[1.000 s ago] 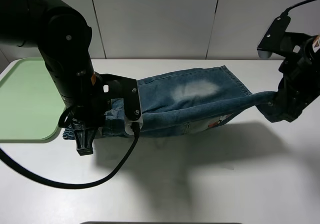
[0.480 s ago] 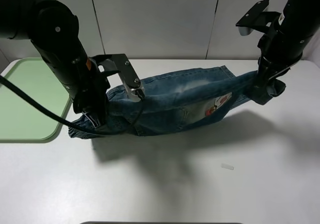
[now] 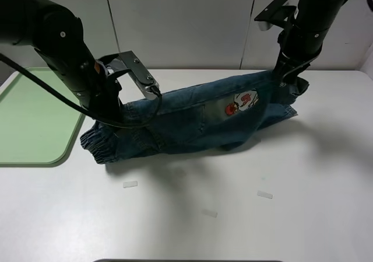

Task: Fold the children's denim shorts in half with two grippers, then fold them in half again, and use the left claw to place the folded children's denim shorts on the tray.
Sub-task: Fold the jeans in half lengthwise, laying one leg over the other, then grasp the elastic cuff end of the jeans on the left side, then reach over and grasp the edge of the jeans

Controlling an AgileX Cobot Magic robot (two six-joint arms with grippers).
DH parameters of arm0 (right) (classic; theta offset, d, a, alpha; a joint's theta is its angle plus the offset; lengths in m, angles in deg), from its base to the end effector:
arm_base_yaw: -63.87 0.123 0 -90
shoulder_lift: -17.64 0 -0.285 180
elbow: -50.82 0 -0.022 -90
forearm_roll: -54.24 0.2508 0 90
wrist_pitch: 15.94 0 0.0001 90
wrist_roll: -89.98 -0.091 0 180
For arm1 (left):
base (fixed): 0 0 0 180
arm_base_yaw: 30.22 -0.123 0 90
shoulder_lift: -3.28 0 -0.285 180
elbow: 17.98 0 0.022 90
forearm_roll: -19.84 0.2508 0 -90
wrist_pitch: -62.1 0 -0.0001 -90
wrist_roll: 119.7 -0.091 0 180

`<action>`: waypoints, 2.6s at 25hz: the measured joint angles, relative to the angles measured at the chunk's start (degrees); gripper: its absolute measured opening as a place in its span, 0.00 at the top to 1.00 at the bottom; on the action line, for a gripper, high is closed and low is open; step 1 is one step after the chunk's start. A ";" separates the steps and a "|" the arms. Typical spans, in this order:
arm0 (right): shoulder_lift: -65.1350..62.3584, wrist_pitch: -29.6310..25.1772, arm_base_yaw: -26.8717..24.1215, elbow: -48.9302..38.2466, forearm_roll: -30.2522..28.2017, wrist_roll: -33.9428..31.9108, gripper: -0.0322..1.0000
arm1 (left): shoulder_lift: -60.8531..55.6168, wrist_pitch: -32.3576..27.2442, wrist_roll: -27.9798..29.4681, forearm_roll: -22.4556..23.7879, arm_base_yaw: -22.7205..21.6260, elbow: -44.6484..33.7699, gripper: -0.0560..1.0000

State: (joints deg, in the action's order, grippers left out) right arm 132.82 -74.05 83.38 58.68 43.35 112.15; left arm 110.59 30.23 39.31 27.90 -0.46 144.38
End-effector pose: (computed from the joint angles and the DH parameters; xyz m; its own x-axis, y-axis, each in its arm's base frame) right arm 0.3729 0.1166 0.2405 -0.6677 -0.7278 -0.1565 -0.6835 0.6827 -0.2585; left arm 0.2976 -0.1624 0.1861 -0.4850 0.8139 -0.3199 0.7871 0.5657 0.2458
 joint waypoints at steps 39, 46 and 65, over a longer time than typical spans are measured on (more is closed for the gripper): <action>13.14 5.08 -2.62 11.02 -6.45 -8.15 0.98 | 7.19 10.17 7.46 4.45 -2.12 2.72 0.77; 13.14 5.77 -3.29 11.02 -5.87 -8.28 0.98 | 7.19 10.49 7.49 4.45 -2.12 2.72 0.51; 13.14 6.27 -3.33 11.06 -7.75 -11.08 0.30 | 7.13 3.41 14.76 11.40 -2.12 2.72 0.01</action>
State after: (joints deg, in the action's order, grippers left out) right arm 145.96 -67.77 80.04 69.74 35.59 101.07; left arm 117.72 33.64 54.07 39.31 -2.58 147.10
